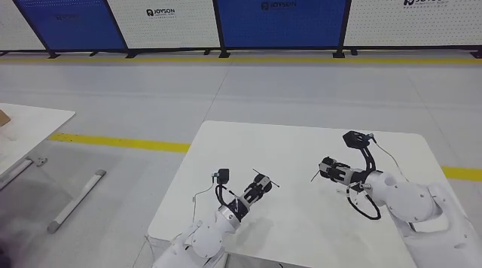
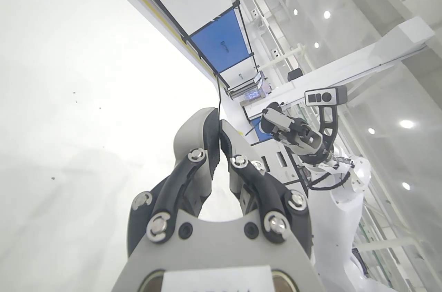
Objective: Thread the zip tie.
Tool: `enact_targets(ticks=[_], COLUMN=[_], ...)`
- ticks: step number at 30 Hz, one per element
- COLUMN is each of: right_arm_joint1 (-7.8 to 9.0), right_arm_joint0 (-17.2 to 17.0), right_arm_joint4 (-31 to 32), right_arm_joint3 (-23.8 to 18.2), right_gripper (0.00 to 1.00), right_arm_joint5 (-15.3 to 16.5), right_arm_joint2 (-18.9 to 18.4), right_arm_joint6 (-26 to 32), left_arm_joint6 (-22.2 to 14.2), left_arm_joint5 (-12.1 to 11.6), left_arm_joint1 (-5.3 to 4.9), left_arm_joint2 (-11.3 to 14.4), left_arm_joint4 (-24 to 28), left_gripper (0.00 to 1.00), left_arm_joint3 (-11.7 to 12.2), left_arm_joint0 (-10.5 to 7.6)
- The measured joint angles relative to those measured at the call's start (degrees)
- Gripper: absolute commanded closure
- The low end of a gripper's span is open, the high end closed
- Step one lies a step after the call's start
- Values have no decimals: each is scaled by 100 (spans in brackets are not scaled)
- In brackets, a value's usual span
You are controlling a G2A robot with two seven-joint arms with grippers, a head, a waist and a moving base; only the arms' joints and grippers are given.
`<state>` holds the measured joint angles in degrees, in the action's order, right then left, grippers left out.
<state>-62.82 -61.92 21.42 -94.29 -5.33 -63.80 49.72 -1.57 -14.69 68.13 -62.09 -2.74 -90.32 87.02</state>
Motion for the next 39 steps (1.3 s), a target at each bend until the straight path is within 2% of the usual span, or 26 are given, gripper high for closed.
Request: enact_targets(ticks=[7, 12, 15, 17, 21, 23, 26, 28, 39], right_arm_joint1=[-1, 15, 5, -13, -16, -15, -15, -15, -15], right_arm_joint0=[-37, -477, -785, -889, -888, -888, -888, -888, -888], right_arm_joint4=[-22, -42, 173, 107, 49, 54, 54, 54, 54], right_arm_joint3=[-23, -398, -648, -685, -674, -674, -675, -675, -675], right_gripper=[100, 100, 100, 100, 100, 100, 100, 100, 100], right_arm_joint5=[27, 236, 155, 109, 107, 108, 109, 109, 109], right_arm_joint2=[-20, -202, -146, -83, -81, -81, -81, -81, -81], right_arm_joint6=[-59, -817, -1312, -1433, -1418, -1417, -1418, -1418, -1418], left_arm_joint6=[-2, -2, -2, -2, -2, 78, 416, 656, 693], left_arm_joint5=[5, 5, 5, 5, 13, 109, 396, 499, 501], left_arm_joint1=[1, 1, 1, 1, 2, 18, 90, 127, 130], left_arm_joint2=[0, 0, 0, 0, 4, 42, 178, 256, 264], left_arm_joint4=[9, 9, 9, 9, 2, -71, 1, -9, -28], left_gripper=[100, 100, 100, 100, 100, 100, 100, 100, 100], left_arm_joint3=[-1, 0, 0, 0, -1, -36, -109, -84, -73], left_arm_joint0=[-1, -1, -1, -1, -3, -50, -191, -244, -246])
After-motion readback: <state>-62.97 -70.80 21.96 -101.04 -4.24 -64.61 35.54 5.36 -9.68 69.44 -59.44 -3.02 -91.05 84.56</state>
